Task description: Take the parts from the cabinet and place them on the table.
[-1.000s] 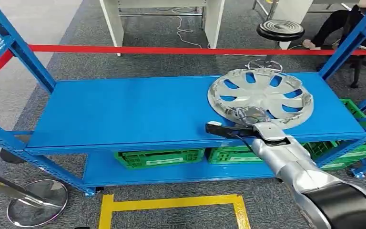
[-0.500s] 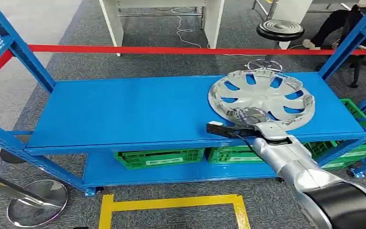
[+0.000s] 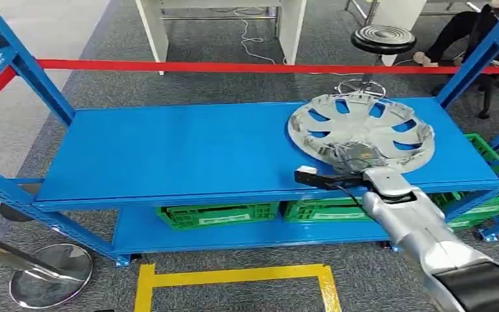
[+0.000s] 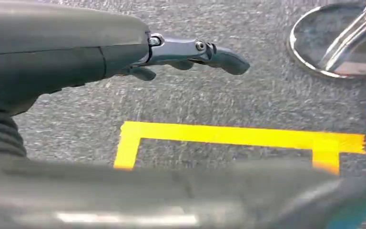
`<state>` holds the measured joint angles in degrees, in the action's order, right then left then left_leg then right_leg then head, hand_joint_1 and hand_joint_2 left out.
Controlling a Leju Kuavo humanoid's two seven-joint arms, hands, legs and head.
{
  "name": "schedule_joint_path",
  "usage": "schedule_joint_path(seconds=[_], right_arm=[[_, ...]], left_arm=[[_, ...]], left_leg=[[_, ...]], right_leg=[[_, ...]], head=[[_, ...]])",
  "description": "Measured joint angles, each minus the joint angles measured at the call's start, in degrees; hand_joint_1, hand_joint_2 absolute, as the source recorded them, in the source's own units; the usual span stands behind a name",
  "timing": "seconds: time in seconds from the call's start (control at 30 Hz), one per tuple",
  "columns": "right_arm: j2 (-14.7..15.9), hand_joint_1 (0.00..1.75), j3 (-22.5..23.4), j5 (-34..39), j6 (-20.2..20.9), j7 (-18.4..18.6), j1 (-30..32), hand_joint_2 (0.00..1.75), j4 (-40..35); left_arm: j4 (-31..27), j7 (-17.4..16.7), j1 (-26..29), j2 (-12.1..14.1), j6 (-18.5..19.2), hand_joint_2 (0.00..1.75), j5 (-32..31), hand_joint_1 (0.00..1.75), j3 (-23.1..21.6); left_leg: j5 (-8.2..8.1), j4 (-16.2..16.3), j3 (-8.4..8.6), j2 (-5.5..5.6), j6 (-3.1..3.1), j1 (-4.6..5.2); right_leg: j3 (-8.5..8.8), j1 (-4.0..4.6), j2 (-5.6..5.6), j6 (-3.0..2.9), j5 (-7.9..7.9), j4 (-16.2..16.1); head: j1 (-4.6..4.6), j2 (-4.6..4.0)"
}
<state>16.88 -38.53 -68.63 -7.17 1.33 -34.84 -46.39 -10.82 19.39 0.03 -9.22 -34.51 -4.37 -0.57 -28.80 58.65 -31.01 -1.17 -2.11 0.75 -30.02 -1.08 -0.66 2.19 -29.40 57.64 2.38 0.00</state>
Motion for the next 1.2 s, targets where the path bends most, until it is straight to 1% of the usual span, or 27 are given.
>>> schedule_joint_path(seconds=[0.17, 0.3, 0.37, 0.5, 0.73, 0.8, 0.93, 1.1, 1.13, 1.2], right_arm=[[3.1, 1.75, 1.3, -1.9, -3.1, 0.2, 3.4, 1.75, -10.0], [5.0, 1.75, 2.4, -3.3, -4.8, 0.3, 5.8, 1.75, -16.6], [5.7, 1.75, 3.0, -4.1, -5.6, 0.3, 7.0, 1.75, -19.4], [6.6, 1.75, 4.2, -5.5, -7.2, 0.5, 9.2, 1.75, -24.0], [7.8, 1.75, 6.4, -8.2, -10.7, 0.2, 13.1, 1.75, -28.9], [8.0, 1.75, 7.0, -10.2, -13.3, 0.4, 14.4, 1.75, -30.1], [8.1, 1.75, 8.1, -15.0, -20.2, 0.9, 16.8, 1.75, -32.7], [8.6, 1.75, 10.4, -16.3, -29.5, 1.5, 20.3, 1.75, -36.4], [8.9, 1.75, 10.8, -16.3, -30.8, 1.5, 20.8, 1.75, -37.1], [9.9, 1.75, 12.2, -16.3, -31.1, 0.1, 21.9, 1.75, -40.0]], left_arm=[[0.0, 2.3, 0.0, -0.2, -1.9, 1.75, 0.1, 0.0, 0.9], [0.0, 3.4, 0.1, -0.4, -2.7, 1.75, 0.1, 0.0, 1.7], [0.0, 3.4, 0.1, -0.5, -2.7, 1.75, -0.3, 0.0, 1.7], [0.0, 2.1, 0.0, -0.6, -2.7, 1.75, -0.8, 0.0, 1.7], [0.0, 2.2, 0.0, -0.6, -2.7, 1.75, -1.5, 0.0, 1.7], [0.0, 2.3, 0.0, -0.6, -2.8, 1.75, -1.5, 0.0, 1.7], [0.0, 2.9, 0.0, -0.6, -3.1, 1.75, -1.8, 0.0, 1.7], [0.0, 4.5, 0.1, -0.6, -3.5, 1.75, -2.3, 0.0, 1.7], [0.0, 4.7, 0.0, -0.6, -3.5, 1.75, -2.3, 0.0, 1.7], [0.0, 5.2, 0.0, -0.6, -3.6, 1.75, -2.5, 0.0, 1.7]], left_leg=[[0.0, 0.0, -0.17, 0.0, 0.0, 0.0], [0.0, 0.0, -0.21, 0.0, 0.0, 0.0], [0.0, 0.0, -0.23, 0.0, 0.0, 0.0], [0.0, 0.0, -0.26, 0.0, 0.0, -0.01], [0.0, 0.0, -0.3, 0.0, 0.0, 0.0], [0.0, 0.0, -0.31, 0.0, 0.0, 0.0], [0.0, 0.0, -0.32, 0.0, 0.0, 0.0], [0.0, 0.0, -0.37, 0.02, 0.0, 0.0], [0.0, 0.0, -0.36, 0.02, 0.0, 0.0], [0.0, 0.0, -0.36, 0.02, 0.0, 0.0]], right_leg=[[-0.17, 0.0, -0.01, 0.0, 0.0, 0.0], [-0.23, 0.01, -0.01, 0.0, -0.01, 0.0], [-0.24, 0.01, -0.01, 0.0, -0.01, 0.0], [-0.28, 0.01, 0.0, 0.0, -0.01, 0.0], [-0.29, 0.01, -0.01, 0.0, -0.01, 0.0], [-0.3, 0.01, -0.02, 0.0, -0.01, 0.0], [-0.33, 0.01, -0.02, 0.0, -0.01, 0.0], [-0.36, 0.01, -0.03, 0.0, -0.02, 0.0], [-0.36, 0.01, -0.02, 0.0, -0.02, 0.0], [-0.37, 0.01, -0.04, 0.0, -0.02, 0.0]], head=[[0.0, 0.0], [0.04, 0.0], [0.0, 0.0], [0.02, 0.0], [0.0, 0.0], [0.0, 0.0], [0.02, 0.0], [0.0, 0.0], [0.02, 0.0], [0.02, 0.0]])
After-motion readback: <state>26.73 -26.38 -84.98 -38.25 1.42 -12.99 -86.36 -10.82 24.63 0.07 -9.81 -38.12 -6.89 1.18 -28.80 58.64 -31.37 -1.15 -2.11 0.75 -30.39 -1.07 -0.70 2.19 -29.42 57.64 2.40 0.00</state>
